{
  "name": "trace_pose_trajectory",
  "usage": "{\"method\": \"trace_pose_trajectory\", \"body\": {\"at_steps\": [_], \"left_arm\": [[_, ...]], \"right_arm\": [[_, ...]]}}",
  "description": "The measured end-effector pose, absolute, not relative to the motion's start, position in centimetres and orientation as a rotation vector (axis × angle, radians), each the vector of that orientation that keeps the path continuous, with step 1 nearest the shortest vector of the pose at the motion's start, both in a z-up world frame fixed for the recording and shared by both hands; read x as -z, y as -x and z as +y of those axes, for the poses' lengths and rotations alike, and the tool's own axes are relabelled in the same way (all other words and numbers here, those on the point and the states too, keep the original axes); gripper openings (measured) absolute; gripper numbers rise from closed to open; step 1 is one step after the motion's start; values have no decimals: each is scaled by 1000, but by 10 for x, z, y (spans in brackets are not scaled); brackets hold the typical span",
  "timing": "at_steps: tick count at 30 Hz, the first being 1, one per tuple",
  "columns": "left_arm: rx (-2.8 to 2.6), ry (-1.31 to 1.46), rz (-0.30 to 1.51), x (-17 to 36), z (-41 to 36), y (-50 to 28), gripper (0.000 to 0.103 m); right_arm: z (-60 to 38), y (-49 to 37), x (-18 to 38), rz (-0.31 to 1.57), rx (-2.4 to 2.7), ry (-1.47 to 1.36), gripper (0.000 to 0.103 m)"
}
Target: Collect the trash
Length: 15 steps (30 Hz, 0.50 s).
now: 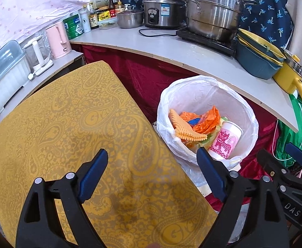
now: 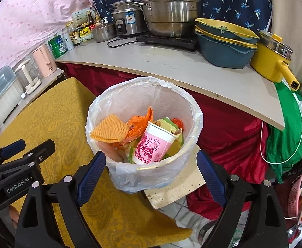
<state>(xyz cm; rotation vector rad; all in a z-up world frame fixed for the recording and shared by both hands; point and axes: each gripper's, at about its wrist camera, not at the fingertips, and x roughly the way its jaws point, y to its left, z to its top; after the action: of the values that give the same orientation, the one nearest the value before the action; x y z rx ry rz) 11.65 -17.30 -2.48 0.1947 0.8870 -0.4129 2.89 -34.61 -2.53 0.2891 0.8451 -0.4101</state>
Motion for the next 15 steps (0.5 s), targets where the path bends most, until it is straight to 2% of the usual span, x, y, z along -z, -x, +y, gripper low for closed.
{"method": "trace_pose_trajectory", "body": {"at_steps": [15], "left_arm": [[415,-219,873,24,-176,-105,83]], "right_arm": [[-346,-21,22,833,407,-274,89]]}}
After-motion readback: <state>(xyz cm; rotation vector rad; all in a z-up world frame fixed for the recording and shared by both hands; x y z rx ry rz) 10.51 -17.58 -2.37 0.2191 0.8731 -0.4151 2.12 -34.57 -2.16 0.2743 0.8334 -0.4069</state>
